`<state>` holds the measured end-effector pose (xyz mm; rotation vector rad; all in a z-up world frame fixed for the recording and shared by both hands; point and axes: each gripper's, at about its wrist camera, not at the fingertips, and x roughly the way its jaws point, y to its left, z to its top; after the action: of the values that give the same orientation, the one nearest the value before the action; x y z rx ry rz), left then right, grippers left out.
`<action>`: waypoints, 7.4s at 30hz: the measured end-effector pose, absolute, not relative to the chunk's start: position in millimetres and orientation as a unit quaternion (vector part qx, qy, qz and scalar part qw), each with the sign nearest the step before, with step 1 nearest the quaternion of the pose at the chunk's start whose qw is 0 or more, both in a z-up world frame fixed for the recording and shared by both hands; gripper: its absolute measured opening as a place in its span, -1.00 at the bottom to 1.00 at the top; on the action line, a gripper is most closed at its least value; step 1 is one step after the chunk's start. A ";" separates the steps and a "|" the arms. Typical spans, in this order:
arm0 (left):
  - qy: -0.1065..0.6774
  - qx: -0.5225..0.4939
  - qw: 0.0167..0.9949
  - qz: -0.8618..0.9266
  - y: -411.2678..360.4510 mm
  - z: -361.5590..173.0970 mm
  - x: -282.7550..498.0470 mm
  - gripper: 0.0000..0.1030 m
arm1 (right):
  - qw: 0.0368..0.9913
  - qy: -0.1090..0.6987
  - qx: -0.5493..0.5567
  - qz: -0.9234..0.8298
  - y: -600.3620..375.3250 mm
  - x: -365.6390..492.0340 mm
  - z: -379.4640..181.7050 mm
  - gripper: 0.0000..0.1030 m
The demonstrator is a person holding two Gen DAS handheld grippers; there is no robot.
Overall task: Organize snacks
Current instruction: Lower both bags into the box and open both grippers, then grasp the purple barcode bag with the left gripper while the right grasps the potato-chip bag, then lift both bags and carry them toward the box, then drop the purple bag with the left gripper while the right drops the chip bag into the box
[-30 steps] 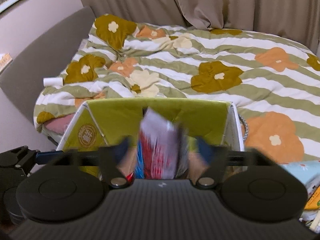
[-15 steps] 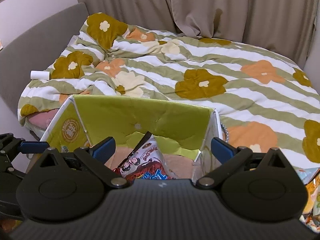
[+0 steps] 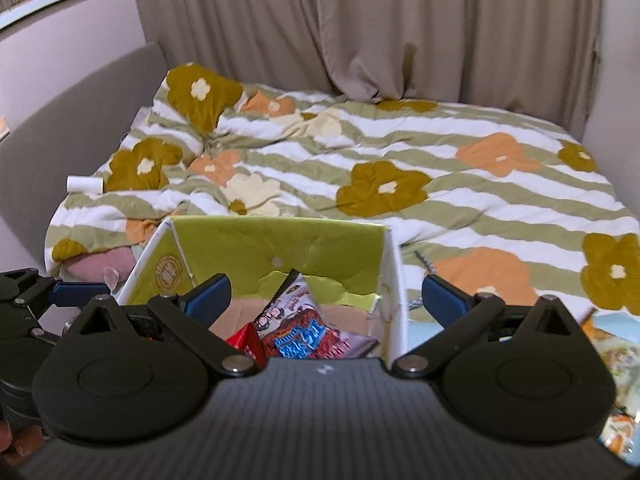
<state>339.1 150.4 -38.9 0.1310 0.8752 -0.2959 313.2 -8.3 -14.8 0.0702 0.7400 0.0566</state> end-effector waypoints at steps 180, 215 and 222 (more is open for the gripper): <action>0.430 0.082 0.895 -0.085 145.4 -69.1 289.1 1.00 | 0.876 0.461 0.051 0.134 -33.6 277.9 -35.8 0.30; 0.458 0.043 0.886 -0.061 176.0 -73.7 260.4 1.00 | 0.891 0.444 0.057 0.078 -10.7 268.7 -58.9 1.00; 0.447 0.045 0.892 -0.060 173.6 -58.6 252.0 1.00 | 0.892 0.438 0.072 0.083 -18.5 254.5 -45.3 1.00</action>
<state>252.0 173.6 -58.6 0.0925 0.9269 -0.1255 254.5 -18.5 -45.3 0.1486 0.9098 0.1719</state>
